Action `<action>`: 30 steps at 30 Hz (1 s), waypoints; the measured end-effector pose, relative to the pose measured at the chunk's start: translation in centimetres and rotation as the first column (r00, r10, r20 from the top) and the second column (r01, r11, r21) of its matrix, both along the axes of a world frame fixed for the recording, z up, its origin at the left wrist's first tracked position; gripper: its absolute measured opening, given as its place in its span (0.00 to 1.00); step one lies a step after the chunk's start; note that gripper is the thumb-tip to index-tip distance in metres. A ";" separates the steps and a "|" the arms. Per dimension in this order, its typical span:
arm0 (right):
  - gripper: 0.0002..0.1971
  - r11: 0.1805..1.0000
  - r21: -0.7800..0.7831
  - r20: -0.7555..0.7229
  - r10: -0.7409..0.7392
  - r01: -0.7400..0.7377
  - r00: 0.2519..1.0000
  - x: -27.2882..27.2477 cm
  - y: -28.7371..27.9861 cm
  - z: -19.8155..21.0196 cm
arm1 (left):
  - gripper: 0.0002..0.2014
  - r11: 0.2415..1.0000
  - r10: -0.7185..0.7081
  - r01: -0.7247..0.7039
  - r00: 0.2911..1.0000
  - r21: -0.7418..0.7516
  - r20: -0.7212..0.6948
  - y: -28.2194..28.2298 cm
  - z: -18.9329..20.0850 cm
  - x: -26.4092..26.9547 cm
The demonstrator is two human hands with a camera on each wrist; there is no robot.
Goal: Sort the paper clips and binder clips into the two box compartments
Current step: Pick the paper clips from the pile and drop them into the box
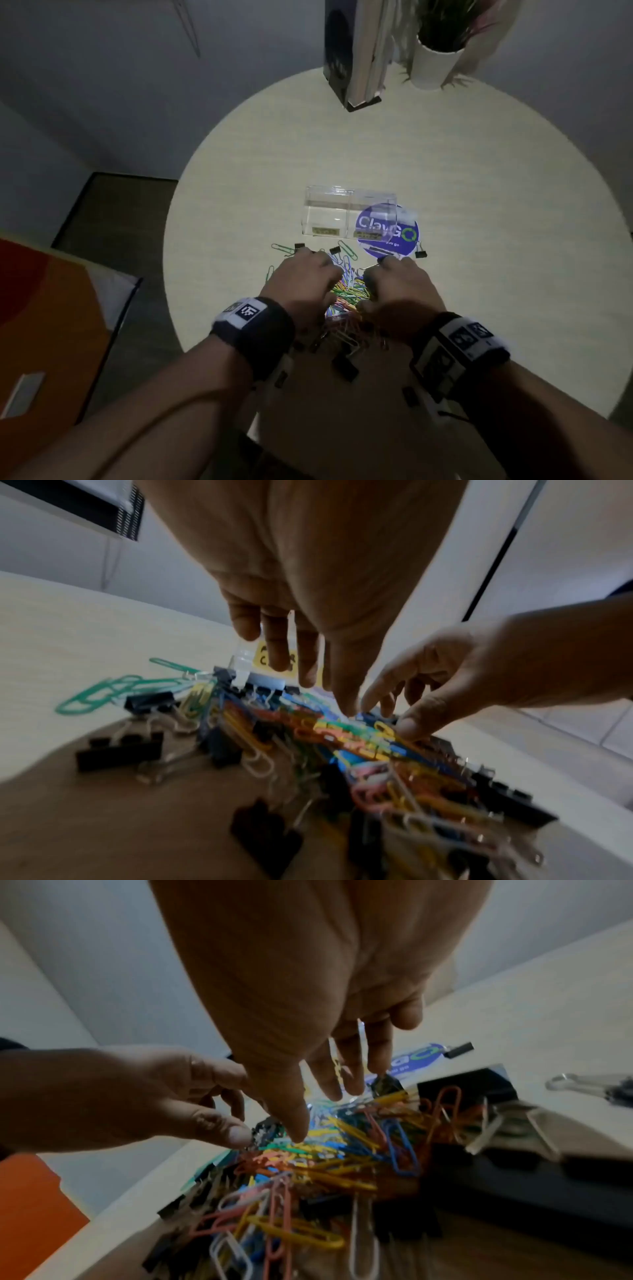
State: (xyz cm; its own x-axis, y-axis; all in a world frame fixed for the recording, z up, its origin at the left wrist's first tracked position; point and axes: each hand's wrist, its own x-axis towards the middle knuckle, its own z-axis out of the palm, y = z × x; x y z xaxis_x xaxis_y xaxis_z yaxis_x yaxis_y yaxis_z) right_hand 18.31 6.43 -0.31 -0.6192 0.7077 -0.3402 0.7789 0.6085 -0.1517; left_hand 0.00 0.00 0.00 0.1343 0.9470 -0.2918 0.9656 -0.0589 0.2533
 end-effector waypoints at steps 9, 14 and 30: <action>0.12 0.981 0.153 0.048 0.114 -0.120 0.992 0.5 -0.1 -1.0 | 0.11 0.987 -0.095 0.097 0.995 0.126 -0.016 -0.6 -1.6 -0.5; 0.11 0.982 0.084 -0.014 0.169 -0.167 0.985 1.0 0.3 -1.3 | 0.10 0.978 -0.101 0.084 0.992 0.191 0.082 -0.6 -1.5 -1.4; 0.08 0.429 -0.838 -0.393 -0.903 0.337 0.171 0.5 0.8 4.0 | 0.05 0.641 0.538 -0.749 0.282 -0.169 0.794 0.9 4.1 -2.2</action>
